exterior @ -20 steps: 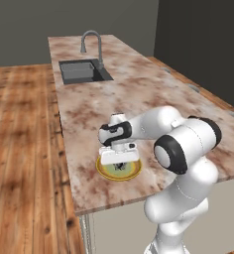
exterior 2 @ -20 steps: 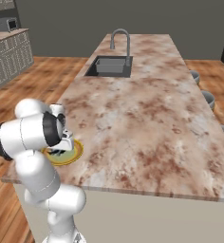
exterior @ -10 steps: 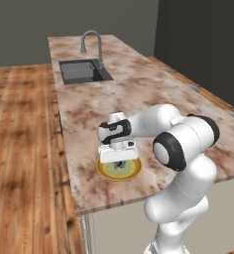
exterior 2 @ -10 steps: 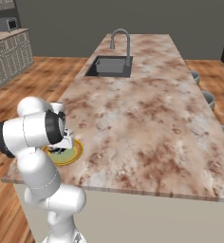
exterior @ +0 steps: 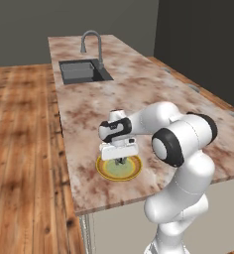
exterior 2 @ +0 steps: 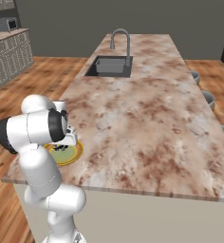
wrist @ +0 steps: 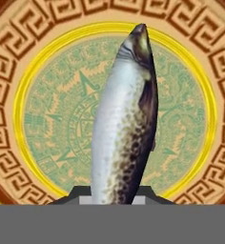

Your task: Take the fish from the oven and place it on the plate on the counter.

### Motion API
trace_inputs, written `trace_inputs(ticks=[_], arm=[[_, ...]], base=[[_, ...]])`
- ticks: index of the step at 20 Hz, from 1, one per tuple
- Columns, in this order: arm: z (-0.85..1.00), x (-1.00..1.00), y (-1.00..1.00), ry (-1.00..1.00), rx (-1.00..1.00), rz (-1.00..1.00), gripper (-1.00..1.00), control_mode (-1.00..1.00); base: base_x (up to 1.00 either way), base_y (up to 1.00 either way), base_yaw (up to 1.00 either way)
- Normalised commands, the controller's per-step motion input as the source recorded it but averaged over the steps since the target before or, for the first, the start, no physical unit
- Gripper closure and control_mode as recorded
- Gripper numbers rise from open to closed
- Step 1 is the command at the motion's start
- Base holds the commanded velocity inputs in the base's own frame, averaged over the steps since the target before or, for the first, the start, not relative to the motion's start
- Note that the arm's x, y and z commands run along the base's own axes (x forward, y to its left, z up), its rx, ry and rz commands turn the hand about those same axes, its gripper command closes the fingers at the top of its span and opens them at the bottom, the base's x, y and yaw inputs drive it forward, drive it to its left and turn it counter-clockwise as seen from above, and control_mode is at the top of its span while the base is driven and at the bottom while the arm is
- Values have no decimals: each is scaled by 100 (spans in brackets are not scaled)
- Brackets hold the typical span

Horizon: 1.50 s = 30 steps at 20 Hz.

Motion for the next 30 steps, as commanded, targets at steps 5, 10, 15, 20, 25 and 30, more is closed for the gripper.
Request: trace_inputs(ticks=[5,10,15,20,25,30], arm=[[0,0,0,0,0,1,-100,-100],[0,0,0,0,0,0,-100,-100],[0,0,0,0,0,0,-100,-100],[42,-36,-5,-10,2,0,-100,-100],[97,-55,-41,-21,16,0,-100,-100],[100,-69,-60,-27,22,0,-100,-100]], base=[[0,0,0],[0,0,0],[0,0,0],[0,0,0],[0,0,0],[0,0,0]])
